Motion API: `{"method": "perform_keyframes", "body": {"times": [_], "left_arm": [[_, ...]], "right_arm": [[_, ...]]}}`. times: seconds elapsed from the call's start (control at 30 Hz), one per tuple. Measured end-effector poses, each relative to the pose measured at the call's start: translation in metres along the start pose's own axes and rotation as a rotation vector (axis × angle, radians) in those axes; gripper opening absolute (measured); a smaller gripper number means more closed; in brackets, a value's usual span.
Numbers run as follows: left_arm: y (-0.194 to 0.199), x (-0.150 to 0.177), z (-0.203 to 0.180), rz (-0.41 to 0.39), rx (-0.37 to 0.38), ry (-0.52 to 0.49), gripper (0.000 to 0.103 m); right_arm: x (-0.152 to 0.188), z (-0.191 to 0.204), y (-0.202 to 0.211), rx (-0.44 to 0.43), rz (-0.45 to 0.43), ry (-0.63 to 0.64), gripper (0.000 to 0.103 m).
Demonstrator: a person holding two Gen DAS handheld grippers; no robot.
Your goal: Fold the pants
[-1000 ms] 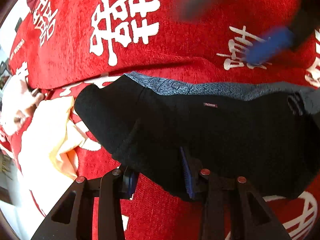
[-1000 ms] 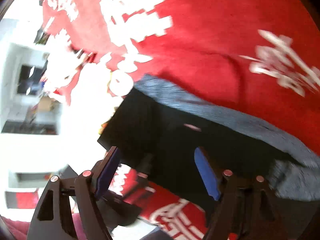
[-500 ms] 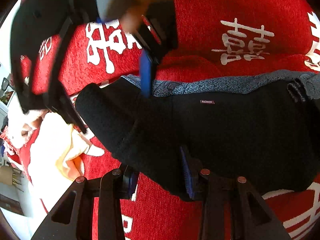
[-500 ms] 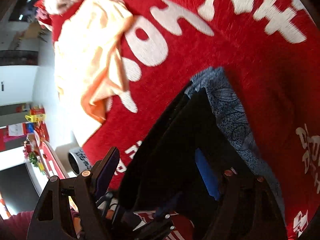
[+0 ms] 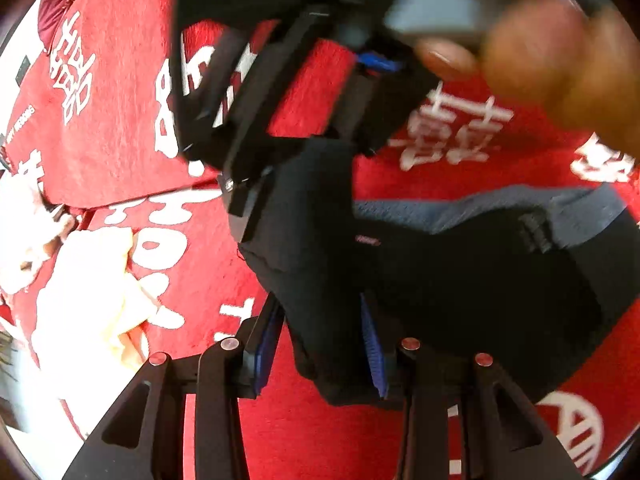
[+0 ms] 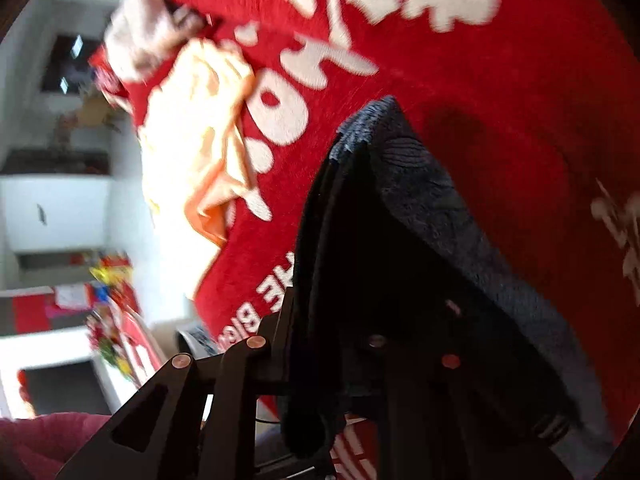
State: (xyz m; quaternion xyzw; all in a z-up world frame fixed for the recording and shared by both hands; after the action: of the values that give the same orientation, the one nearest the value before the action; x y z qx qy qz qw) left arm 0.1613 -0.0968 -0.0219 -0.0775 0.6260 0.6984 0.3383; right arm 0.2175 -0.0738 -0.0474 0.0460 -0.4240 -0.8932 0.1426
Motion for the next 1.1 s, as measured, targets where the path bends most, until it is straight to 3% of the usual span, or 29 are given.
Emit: {"method": "perform_keyframes", "body": {"times": [0.17,0.33,0.7,1.1], "left_arm": [[0.030,-0.019,-0.016,-0.045,0.067,0.019,0.039],[0.062,-0.038,-0.048,-0.071,0.137,0.029,0.039],[0.110,-0.067,-0.172,-0.141,0.238,-0.141,0.039],[0.118,-0.049,-0.304,-0.099,0.308,-0.350,0.039]], "right_arm": [[0.032,-0.012,0.049,-0.131,-0.156,-0.068,0.018],[0.068,-0.027,0.096,-0.199,-0.286,-0.109,0.018],[0.170,-0.105,0.206,-0.274,-0.521,-0.224,0.019],[0.262,-0.205,0.245,-0.316,-0.649,-0.384,0.019]]}}
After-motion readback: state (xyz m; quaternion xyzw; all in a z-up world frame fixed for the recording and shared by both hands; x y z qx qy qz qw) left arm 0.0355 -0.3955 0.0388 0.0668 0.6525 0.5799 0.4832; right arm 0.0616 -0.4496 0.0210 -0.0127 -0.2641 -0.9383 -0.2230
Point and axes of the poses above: each gripper's, at about its wrist camera, not at the fingertips, and y roughly against the way its jaws point, z to its left, x to its underside, the point moved 7 cm from there along -y, roughly the way its jaws point, and after that the axes turned 5 degrees about -x, right-handed, at the moved point
